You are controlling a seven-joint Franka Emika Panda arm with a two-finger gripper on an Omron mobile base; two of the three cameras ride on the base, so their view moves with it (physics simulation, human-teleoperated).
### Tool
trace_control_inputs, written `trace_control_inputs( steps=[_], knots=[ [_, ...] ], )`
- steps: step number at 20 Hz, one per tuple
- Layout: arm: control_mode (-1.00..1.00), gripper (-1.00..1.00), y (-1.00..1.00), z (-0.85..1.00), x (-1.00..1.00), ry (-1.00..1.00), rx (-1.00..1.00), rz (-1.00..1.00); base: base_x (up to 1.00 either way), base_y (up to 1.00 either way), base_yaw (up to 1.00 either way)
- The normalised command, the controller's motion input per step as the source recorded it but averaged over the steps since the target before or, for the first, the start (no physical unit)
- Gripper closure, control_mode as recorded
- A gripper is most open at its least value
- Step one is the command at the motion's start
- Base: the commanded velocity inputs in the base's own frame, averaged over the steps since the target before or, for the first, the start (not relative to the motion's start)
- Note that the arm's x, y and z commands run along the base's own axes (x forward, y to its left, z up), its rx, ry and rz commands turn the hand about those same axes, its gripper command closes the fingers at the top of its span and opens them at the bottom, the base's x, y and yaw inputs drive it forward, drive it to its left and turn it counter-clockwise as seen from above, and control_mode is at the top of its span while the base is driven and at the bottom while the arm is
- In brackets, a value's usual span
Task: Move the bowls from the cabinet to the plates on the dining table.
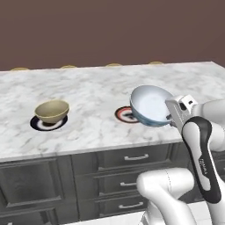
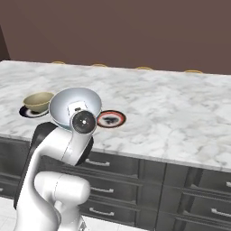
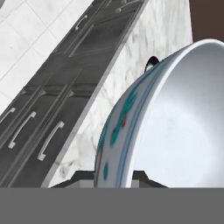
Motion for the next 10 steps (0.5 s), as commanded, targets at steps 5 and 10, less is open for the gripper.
trace_control_inputs(
  steps=[5,10],
  knots=[
    [1.0,1.0,0.0,0.0,0.0,0.0,0.0,0.0,0.36,-0.13,-0.03],
    [1.0,1.0,0.0,0.0,0.0,0.0,0.0,0.0,0.32,-0.1,-0.02]
  ],
)
